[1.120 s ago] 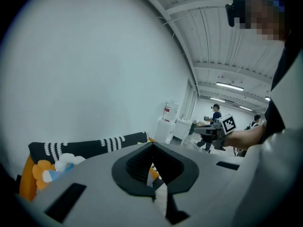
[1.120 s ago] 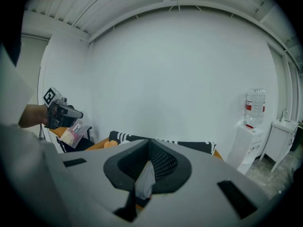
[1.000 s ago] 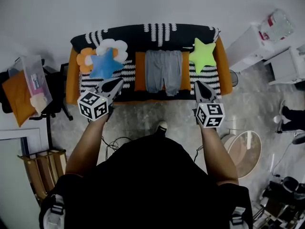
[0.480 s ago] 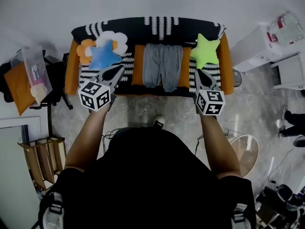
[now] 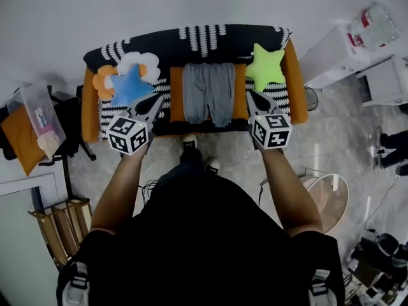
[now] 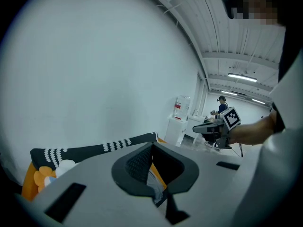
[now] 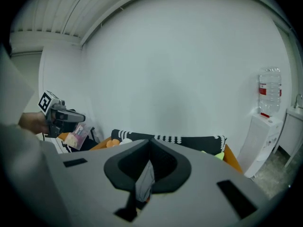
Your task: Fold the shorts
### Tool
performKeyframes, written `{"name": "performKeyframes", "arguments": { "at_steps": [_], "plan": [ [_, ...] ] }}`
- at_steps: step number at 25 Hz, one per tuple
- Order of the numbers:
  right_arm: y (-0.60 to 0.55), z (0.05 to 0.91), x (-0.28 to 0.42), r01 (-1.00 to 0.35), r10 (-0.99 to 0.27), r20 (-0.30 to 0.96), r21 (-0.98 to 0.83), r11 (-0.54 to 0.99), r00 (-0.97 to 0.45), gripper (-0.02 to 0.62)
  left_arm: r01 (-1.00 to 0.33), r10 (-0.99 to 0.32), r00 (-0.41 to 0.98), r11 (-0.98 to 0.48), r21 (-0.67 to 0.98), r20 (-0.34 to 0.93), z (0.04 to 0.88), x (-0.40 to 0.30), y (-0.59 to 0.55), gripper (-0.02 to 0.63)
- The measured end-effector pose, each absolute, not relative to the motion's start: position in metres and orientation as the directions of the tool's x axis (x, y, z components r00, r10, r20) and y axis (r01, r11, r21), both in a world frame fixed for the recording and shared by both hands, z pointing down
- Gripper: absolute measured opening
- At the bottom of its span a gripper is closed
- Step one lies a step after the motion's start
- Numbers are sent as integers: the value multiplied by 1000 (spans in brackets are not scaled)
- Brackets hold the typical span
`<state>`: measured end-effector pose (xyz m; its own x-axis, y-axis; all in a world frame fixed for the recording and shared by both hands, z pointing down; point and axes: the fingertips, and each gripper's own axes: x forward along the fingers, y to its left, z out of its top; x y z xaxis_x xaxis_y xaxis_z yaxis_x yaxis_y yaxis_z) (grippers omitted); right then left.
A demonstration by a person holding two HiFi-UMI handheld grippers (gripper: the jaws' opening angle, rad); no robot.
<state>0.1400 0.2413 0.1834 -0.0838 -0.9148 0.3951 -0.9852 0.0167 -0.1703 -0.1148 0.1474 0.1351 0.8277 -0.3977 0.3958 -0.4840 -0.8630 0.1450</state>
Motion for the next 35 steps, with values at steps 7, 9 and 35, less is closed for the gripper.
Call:
{"name": "performKeyframes", "arguments": {
  "at_steps": [7, 9, 35],
  "plan": [
    [190, 199, 119, -990, -885, 454, -133, 51, -107, 2, -461, -361, 842, -868, 185, 402, 148, -107, 88, 17],
    [175, 202, 115, -988, -884, 453, -147, 56, -117, 3, -444, -345, 848, -876, 186, 402, 149, -103, 67, 17],
    [-8, 262, 118, -990, -783, 606, -79, 119, -143, 8, -416, -269, 855, -866, 279, 443, 215, -106, -124, 17]
  ]
}}
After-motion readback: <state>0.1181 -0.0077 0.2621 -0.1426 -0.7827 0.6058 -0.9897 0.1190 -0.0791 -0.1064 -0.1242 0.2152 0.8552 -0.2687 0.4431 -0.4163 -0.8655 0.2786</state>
